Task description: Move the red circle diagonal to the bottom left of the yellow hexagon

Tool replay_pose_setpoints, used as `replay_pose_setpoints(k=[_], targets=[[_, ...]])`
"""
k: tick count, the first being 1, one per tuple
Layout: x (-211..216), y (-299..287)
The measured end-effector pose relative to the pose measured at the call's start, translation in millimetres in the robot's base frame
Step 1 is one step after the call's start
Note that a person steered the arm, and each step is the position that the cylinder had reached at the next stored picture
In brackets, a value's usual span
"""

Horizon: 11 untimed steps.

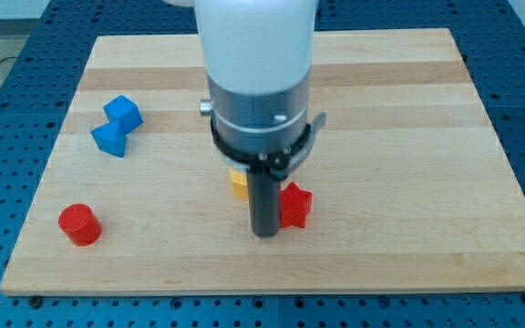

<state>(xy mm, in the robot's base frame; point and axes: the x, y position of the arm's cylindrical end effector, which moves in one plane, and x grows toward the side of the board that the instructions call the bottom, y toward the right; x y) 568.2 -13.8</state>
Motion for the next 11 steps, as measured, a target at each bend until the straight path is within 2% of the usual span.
replay_pose_setpoints(k=[1, 2, 3, 4, 5, 6, 8, 9, 10, 11], targets=[[40, -28], [50, -86], [47, -200], [32, -289], [16, -289], [-18, -275], [-25, -148], [-30, -178], [-17, -213], [4, -197]])
